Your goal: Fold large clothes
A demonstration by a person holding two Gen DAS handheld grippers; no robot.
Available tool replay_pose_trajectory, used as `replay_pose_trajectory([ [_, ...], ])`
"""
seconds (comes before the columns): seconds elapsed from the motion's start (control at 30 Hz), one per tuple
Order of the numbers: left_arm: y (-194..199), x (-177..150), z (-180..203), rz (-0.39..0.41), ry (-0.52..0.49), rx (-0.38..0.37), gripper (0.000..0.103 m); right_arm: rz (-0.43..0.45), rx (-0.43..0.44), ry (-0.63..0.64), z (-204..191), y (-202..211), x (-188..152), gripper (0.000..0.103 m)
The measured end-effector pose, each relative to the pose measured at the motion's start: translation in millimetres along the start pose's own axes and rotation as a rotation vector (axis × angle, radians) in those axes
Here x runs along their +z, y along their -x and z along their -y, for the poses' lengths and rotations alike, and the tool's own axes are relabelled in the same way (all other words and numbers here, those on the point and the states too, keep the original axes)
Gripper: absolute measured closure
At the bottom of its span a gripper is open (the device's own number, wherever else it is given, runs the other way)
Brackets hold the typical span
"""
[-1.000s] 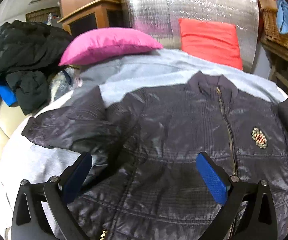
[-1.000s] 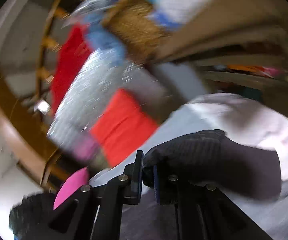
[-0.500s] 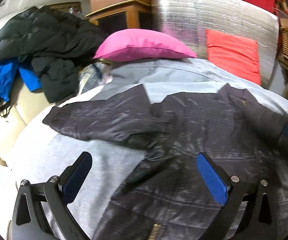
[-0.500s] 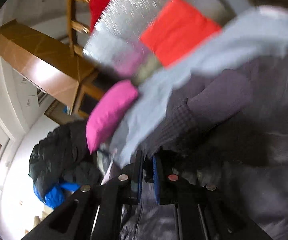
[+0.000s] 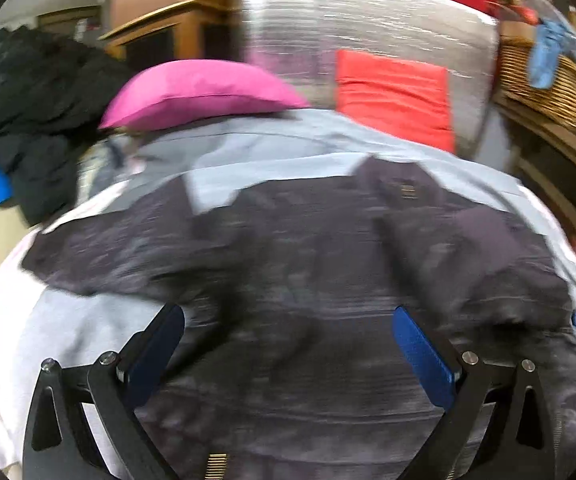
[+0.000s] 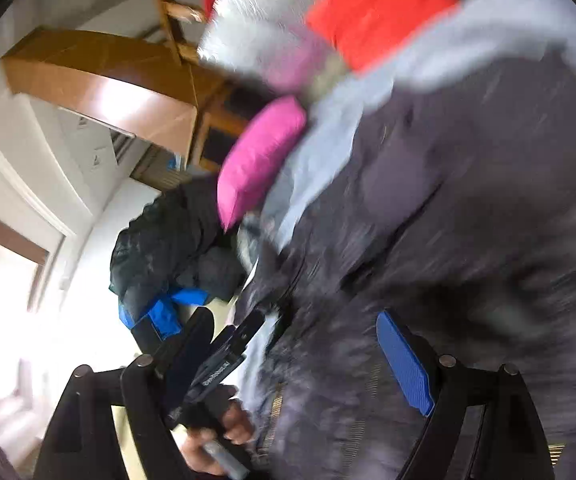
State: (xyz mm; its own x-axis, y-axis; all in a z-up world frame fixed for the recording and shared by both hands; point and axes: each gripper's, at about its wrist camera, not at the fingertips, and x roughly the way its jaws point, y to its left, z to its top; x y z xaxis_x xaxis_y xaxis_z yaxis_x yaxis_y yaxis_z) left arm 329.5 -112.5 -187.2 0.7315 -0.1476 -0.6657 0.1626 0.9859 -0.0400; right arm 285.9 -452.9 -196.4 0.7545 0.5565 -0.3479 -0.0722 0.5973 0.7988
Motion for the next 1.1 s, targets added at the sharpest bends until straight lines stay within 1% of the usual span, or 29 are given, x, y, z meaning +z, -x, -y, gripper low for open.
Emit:
replay_pose_trajectory([
  [0.07, -2.6, 6.3, 26.0, -0.014, -0.011, -0.076, 0.000, 0.126, -0.108, -0.042, 28.8, 28.5, 11.8, 0.017],
  [0.1, -3.6, 8.3, 36.2, -0.016, -0.017, -0.094, 0.000, 0.155, -0.137, -0.064, 40.6, 36.7, 11.3, 0.017],
  [0.13, -5.9, 10.6, 50.7, -0.016, -0.033, -0.100, 0.000, 0.185, -0.190, -0.099, 60.5, 40.4, 16.4, 0.017],
  [0.2, -16.0, 16.0, 83.6, -0.025, -0.103, -0.077, 0.000, 0.193, -0.280, -0.125, 83.4, 37.0, 23.8, 0.018],
  [0.27, -28.4, 20.1, 108.2, -0.033, -0.163, -0.032, 0.000, 0.180, -0.360, -0.133, 96.5, 27.2, 31.5, 0.019],
  [0.3, -36.4, 21.8, 118.4, -0.041, -0.182, -0.015, 0.000, 0.182, -0.364, -0.141, 101.6, 22.6, 33.7, 0.020],
  [0.37, -50.0, 24.7, 130.7, -0.071, -0.201, -0.012, 0.000, 0.176, -0.331, -0.181, 112.8, 19.8, 38.3, 0.021],
  [0.43, -61.5, 25.8, 137.4, -0.096, -0.214, -0.004, 0.000, 0.157, -0.327, -0.186, 119.1, 10.2, 42.5, 0.026],
  [0.47, -68.8, 26.5, 139.1, -0.113, -0.217, 0.011, 0.002, 0.146, -0.326, -0.190, 121.9, 9.8, 41.8, 0.031],
  [0.53, -80.4, 27.2, 139.5, -0.142, -0.207, 0.003, 0.014, 0.101, -0.319, -0.210, 131.8, 5.0, 41.6, 0.042],
  [0.57, -85.4, 27.1, 138.2, -0.160, -0.196, -0.008, 0.030, 0.086, -0.352, -0.210, 136.4, 8.9, 43.3, 0.061],
  [0.6, -89.6, 28.1, 136.4, -0.171, -0.186, -0.012, 0.045, 0.083, -0.373, -0.206, 135.2, 7.7, 43.3, 0.067],
  [0.63, -93.3, 28.6, 133.7, -0.182, -0.170, -0.009, 0.047, 0.092, -0.375, -0.199, 132.0, 1.6, 46.8, 0.069],
  [0.67, -94.4, 29.4, 128.7, -0.184, -0.145, -0.011, 0.048, 0.114, -0.379, -0.174, 125.1, 3.3, 48.1, 0.075],
  [0.7, -93.8, 30.6, 122.3, -0.183, -0.115, -0.019, 0.052, 0.134, -0.382, -0.149, 118.9, 5.5, 48.1, 0.079],
  [0.77, -87.6, 32.2, 109.4, -0.177, -0.067, -0.036, 0.057, 0.158, -0.386, -0.114, 111.4, 9.8, 47.8, 0.080],
  [0.9, -68.6, 33.9, 60.0, -0.176, 0.036, -0.040, 0.058, 0.166, -0.424, -0.074, 101.9, 13.1, 45.7, 0.081],
  [0.93, -66.8, 33.6, 47.9, -0.181, 0.049, -0.032, 0.058, 0.165, -0.426, -0.080, 101.5, 11.7, 46.3, 0.081],
  [1.0, -55.0, 29.0, 12.9, -0.175, 0.093, 0.014, 0.056, 0.174, -0.427, -0.092, 103.6, 17.5, 44.3, 0.081],
  [1.07, -44.1, 21.2, -19.8, -0.178, 0.144, 0.048, 0.050, 0.185, -0.428, -0.097, 102.0, 27.2, 45.3, 0.081],
  [1.1, -37.5, 16.0, -34.9, -0.181, 0.175, 0.046, 0.047, 0.187, -0.433, -0.096, 100.6, 27.3, 45.0, 0.081],
])
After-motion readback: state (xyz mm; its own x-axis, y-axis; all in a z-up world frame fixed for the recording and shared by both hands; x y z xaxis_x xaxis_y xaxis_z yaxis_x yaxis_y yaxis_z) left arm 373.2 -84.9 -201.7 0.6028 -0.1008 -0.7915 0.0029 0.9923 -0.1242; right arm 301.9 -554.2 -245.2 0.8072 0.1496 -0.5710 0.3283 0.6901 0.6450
